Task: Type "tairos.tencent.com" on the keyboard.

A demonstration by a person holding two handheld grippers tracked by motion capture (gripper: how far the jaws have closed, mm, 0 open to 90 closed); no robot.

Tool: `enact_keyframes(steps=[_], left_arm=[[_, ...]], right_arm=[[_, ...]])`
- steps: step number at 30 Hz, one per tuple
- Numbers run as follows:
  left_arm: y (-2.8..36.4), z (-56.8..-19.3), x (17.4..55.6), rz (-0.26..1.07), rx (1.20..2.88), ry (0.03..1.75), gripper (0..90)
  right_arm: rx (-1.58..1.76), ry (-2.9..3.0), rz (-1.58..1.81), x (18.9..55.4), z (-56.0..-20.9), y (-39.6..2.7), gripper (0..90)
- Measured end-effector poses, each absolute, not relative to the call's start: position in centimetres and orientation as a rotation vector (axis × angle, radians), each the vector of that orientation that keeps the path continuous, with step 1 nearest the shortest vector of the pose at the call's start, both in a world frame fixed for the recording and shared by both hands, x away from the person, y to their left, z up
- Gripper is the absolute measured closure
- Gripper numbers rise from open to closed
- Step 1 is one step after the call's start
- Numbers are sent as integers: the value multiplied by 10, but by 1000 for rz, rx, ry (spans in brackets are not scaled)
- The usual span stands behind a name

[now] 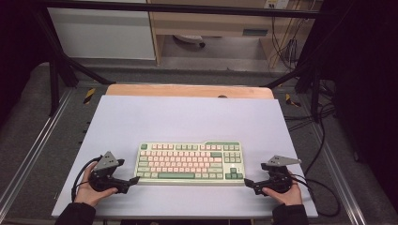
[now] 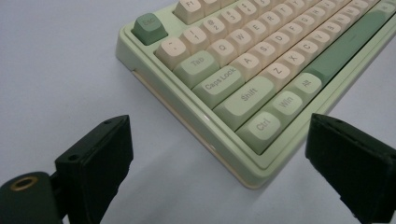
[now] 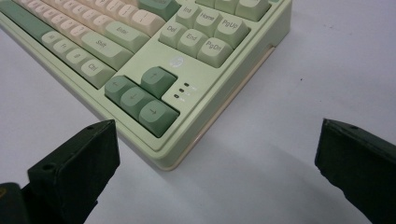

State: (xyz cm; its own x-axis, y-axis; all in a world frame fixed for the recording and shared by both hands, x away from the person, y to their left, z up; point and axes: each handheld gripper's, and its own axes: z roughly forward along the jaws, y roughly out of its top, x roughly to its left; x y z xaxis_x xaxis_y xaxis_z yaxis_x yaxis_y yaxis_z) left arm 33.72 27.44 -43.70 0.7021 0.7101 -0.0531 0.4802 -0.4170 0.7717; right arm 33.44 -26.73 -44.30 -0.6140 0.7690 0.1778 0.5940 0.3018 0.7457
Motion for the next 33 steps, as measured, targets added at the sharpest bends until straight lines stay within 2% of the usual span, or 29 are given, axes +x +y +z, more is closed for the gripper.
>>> enact_keyframes(steps=[10, 19, 25, 27, 33], left_arm=[[273, -434, 336, 355, 2089, 913, 91], [271, -428, 336, 348, 2071, 929, 169], [266, -423, 336, 343, 2053, 930, 243], [263, -420, 337, 340, 2051, 924, 308], [255, -412, 339, 336, 2040, 924, 420]], right_arm=[[1248, 2350, 1211, 334, -442, -268, 4], [1254, 2353, 1206, 334, -442, -267, 4], [1246, 2352, 1206, 334, -442, -268, 4], [1243, 2352, 1205, 334, -442, -268, 4], [1244, 2349, 1204, 334, -442, -268, 4]])
